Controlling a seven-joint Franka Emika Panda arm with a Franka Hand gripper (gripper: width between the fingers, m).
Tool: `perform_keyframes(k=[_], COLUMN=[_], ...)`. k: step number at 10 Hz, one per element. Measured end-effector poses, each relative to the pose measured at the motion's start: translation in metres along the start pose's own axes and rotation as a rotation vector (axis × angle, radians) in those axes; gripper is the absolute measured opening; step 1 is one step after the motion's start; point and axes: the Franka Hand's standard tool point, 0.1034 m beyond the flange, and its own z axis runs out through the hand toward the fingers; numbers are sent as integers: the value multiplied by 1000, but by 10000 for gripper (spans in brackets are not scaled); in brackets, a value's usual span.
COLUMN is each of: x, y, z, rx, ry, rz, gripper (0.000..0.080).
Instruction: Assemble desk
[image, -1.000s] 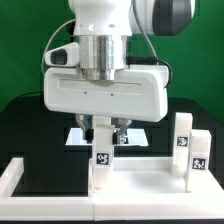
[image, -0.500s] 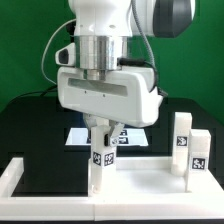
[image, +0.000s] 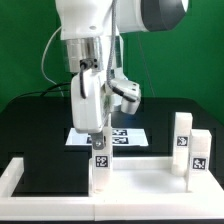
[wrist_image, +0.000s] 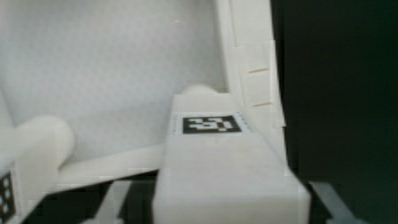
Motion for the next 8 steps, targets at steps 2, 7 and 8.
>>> perform_keyframes(k=[2, 7, 8], x=[1, -9, -9], y=[0, -2, -2], z=[0, 2, 2], rx=[0, 12, 11], ry=[-2, 20, 21], rz=[-77, -870, -942], gripper=[564, 649, 649])
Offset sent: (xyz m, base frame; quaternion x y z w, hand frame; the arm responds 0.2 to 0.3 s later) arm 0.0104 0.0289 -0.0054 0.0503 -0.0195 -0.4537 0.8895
